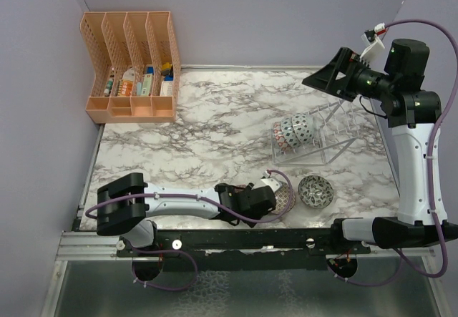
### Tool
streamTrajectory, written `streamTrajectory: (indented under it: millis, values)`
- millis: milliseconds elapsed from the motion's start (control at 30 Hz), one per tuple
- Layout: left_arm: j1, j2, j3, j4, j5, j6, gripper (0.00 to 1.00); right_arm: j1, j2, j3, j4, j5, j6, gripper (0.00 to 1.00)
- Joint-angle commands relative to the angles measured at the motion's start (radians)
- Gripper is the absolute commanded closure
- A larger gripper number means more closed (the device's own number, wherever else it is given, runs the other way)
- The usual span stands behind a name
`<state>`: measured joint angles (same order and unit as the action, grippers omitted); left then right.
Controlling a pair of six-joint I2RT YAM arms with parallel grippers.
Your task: Load the bowls into the dish rack
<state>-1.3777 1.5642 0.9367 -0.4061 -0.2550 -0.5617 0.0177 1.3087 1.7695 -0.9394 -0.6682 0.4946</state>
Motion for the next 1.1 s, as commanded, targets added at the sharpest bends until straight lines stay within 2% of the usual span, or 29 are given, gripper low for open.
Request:
streamTrajectory:
  millis: [0, 133, 167, 267, 300, 533, 667, 800, 933, 1067]
  values:
    - [-0.006, 0.027, -0.026, 0.029, -0.026, -0.008, 0.61, -0.004, -0.013, 0.016, -0.018, 0.025, -0.025, 0.01]
    - [-0.006, 0.015, -0.058, 0.031, -0.02, -0.018, 0.66, -0.004, -0.011, 0.008, -0.01, 0.02, -0.027, 0.01]
    - [-0.006, 0.013, -0.064, 0.028, -0.018, -0.02, 0.71, -0.004, -0.011, 0.01, -0.009, 0.022, -0.027, 0.01]
    - [-0.006, 0.004, -0.056, -0.011, -0.025, -0.019, 0.97, -0.004, -0.007, 0.022, -0.011, 0.034, -0.03, 0.01]
    - [-0.006, -0.005, -0.044, -0.033, -0.033, -0.017, 1.0, -0.004, -0.006, 0.028, -0.014, 0.039, -0.032, 0.01]
    - [0.008, -0.072, 0.14, -0.282, -0.101, -0.007, 1.0, -0.004, -0.006, 0.04, -0.001, 0.056, -0.016, 0.01]
    - [0.05, -0.113, 0.252, -0.329, -0.103, 0.011, 1.0, -0.004, -0.01, 0.039, 0.033, 0.047, 0.026, 0.0]
    - [0.167, -0.177, 0.348, -0.285, -0.019, 0.016, 1.0, -0.003, 0.012, 0.109, 0.064, 0.026, 0.078, 0.0]
    - [0.315, -0.236, 0.408, -0.118, 0.158, -0.026, 1.0, -0.004, 0.046, 0.209, 0.073, 0.044, 0.111, 0.0]
    - [0.424, -0.201, 0.503, 0.067, 0.361, -0.107, 1.0, -0.004, 0.052, 0.24, 0.113, 0.049, 0.163, 0.0]
